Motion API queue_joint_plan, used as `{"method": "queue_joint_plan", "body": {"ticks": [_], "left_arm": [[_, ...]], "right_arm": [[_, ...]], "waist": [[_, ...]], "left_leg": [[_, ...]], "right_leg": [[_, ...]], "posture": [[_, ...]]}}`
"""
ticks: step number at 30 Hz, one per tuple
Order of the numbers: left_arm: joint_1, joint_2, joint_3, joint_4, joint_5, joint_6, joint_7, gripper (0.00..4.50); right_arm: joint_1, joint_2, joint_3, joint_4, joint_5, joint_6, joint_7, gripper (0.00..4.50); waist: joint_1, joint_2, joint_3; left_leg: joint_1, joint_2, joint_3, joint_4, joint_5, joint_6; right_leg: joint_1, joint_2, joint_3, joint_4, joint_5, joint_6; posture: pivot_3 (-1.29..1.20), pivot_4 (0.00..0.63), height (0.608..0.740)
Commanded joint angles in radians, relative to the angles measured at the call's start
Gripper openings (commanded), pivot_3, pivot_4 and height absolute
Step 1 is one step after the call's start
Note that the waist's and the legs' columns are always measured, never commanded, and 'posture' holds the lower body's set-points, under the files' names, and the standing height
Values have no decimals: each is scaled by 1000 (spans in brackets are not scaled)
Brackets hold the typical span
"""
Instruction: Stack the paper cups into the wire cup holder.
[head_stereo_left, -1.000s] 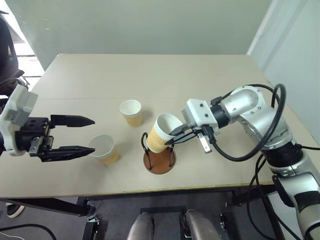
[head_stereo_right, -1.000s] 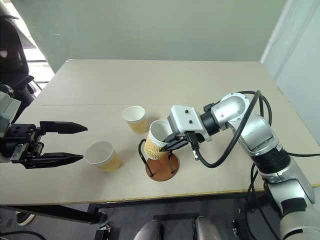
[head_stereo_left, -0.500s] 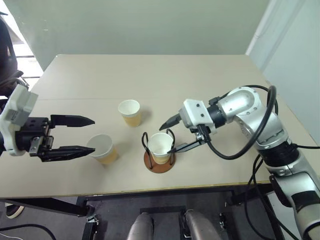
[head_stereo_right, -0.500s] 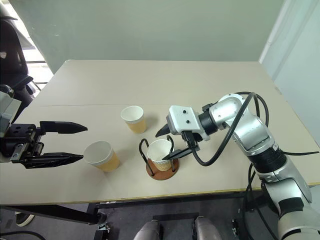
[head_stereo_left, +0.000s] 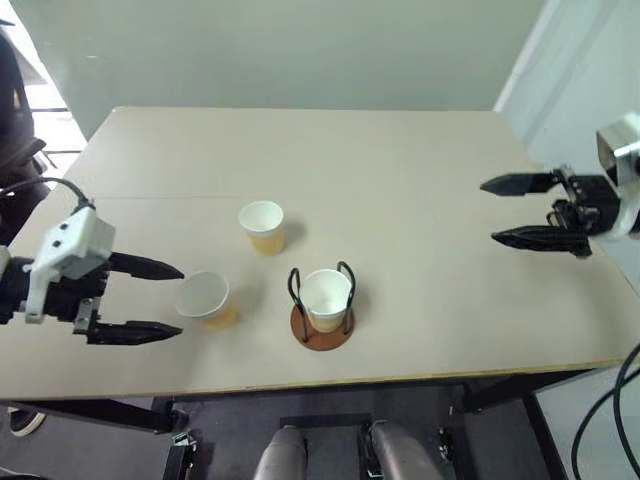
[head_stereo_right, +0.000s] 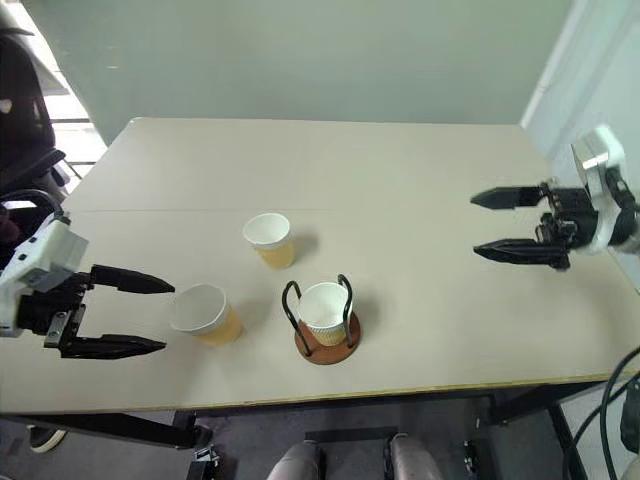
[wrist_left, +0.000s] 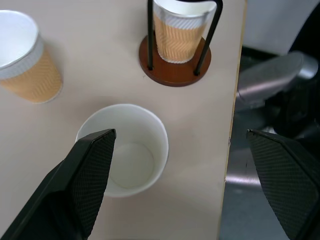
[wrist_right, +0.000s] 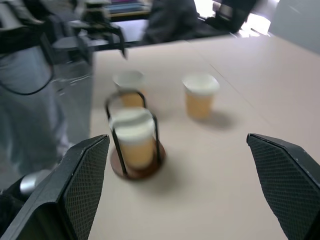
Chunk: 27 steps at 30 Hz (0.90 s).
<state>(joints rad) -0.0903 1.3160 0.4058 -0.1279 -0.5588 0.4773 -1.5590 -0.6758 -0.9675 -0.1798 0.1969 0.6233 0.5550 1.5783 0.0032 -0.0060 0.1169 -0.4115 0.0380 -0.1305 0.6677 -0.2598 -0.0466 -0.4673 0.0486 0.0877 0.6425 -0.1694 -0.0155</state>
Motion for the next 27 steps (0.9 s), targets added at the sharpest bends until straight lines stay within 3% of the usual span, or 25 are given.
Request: {"method": "queue_joint_plan", "body": {"ticks": [1, 15, 26, 27], "left_arm": [[-25, 28, -35, -4, 32, -42, -15, 4500], [-26, 22, -175, 3, 176, -158, 20, 4500], [-171, -40, -380, 41, 311, -202, 88, 4500], [-183, -46, -392, 42, 319, -204, 92, 4128]], "right_arm": [[40, -24, -67, -59, 35, 5, -19, 4467], [132, -23, -140, -208, 131, 73, -109, 4467], [147, -31, -136, -236, 142, 74, -148, 4467], [148, -31, -134, -237, 141, 73, -150, 4500]], "waist": [[-4, 1, 0], [-7, 2, 1], [-4, 2, 1], [-4, 2, 1]], "left_leg": [[1, 0, 0, -1, 0, 0], [7, 0, -1, -2, 1, 2], [7, 0, -1, -2, -2, 1], [7, 0, -1, -2, -2, 1]], "right_leg": [[0, 0, 0, 0, 0, 1], [7, 2, 1, -1, -3, 2], [7, 2, 1, -2, -5, 2], [7, 2, 1, -2, -5, 2]], "posture": [[0, 150, 740], [0, 150, 740], [0, 150, 740], [0, 150, 740]]}}
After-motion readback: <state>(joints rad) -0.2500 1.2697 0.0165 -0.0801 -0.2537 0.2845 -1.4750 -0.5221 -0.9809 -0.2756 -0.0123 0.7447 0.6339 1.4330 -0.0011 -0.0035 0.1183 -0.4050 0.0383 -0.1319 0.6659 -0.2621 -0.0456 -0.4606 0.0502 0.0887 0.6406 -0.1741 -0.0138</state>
